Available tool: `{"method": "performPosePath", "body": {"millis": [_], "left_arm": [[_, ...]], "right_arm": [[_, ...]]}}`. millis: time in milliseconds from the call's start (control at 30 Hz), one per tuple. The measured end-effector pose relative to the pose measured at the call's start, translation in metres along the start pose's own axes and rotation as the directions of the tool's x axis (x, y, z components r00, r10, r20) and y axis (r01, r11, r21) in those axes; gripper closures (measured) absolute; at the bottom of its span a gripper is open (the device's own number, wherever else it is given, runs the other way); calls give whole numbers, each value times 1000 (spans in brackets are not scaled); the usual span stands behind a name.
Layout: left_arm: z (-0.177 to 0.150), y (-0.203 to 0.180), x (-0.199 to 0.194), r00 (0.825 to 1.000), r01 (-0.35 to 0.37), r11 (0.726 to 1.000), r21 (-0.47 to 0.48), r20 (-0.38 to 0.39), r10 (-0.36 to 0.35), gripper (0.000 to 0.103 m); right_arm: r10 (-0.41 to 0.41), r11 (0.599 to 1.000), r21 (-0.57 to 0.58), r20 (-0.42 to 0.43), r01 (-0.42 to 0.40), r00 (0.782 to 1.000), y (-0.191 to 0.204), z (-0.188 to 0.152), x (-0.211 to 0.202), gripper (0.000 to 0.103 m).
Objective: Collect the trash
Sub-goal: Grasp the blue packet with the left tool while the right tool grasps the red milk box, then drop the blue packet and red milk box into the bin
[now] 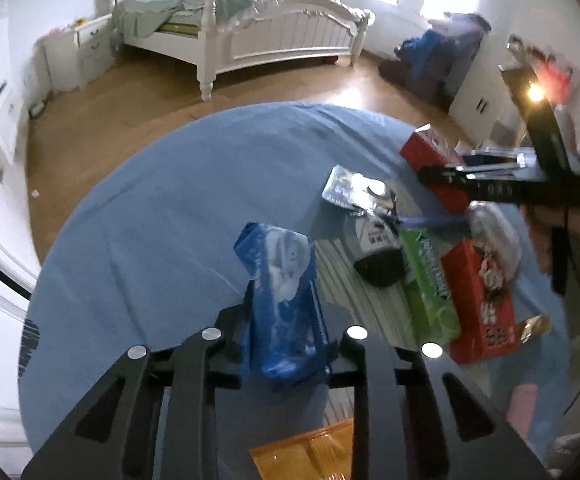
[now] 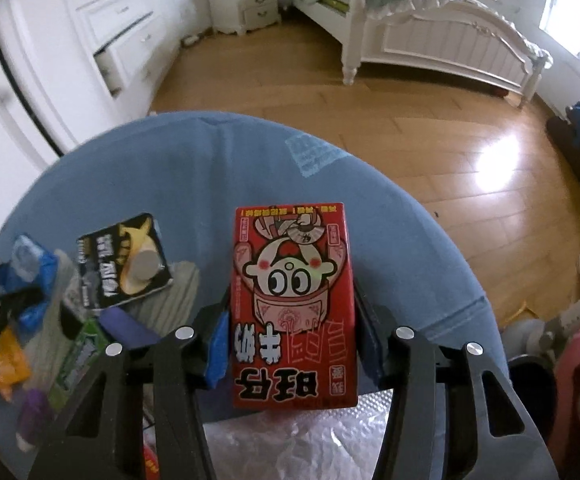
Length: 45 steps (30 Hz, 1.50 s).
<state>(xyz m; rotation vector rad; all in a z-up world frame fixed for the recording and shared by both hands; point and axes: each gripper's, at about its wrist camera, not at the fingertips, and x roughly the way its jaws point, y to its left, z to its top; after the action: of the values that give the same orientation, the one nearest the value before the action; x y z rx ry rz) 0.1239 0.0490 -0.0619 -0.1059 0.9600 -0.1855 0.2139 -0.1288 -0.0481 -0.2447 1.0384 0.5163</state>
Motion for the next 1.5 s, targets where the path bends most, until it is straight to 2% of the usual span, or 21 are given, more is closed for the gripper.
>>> {"method": "performPosePath", "body": {"millis": [100,167,233,333,433,533,633,733,900,1033,1100,1233,1467,1500], "left_arm": [[2,-1,-14,999,-5,1000,-3,52,5,81],[4,-5,-25,996,9,1000,-11,90,-8,82],[7,-14,-40,991,21,1000,-5,132,-20,82],[12,-31,-57,982,58,998,16,180,-60,82],[18,-66,-78,966,112,992,57,229,-122,82],[25,-102,-83,949,165,982,97,255,-185,82],[29,-147,-81,929,222,965,141,268,-253,82],[32,-190,-71,911,282,942,183,257,-323,82],[35,-266,-51,883,369,890,268,197,-425,82],[39,-313,-30,866,418,853,314,146,-478,82],[38,-327,-24,860,437,840,321,125,-495,82],[38,-356,-5,860,451,824,342,81,-504,82],[41,-365,26,865,462,824,328,39,-501,82],[40,-363,30,866,462,824,329,33,-499,85]], "right_arm": [[72,996,39,101,-76,992,-7,-10,-31,52],[122,989,63,194,-137,973,-10,-16,-60,52],[162,978,74,308,-194,937,-10,-26,-96,52],[164,973,78,436,-218,885,-11,-44,-142,52],[112,972,108,569,-209,814,-17,-77,-191,52],[32,970,164,648,-180,761,-35,-114,-226,52],[-55,963,230,683,-143,729,-53,-146,-250,52],[-131,948,297,690,-114,712,-76,-180,-268,52],[-243,916,397,671,-62,701,-122,-231,-289,52],[-298,883,467,644,-53,704,-153,-271,-291,52],[-315,869,493,630,-52,710,-162,-280,-285,52],[-333,841,538,599,-58,729,-179,-291,-263,52],[-322,798,596,551,-93,769,-215,-303,-226,52],[-322,791,605,542,-95,776,-220,-305,-220,52]]}}
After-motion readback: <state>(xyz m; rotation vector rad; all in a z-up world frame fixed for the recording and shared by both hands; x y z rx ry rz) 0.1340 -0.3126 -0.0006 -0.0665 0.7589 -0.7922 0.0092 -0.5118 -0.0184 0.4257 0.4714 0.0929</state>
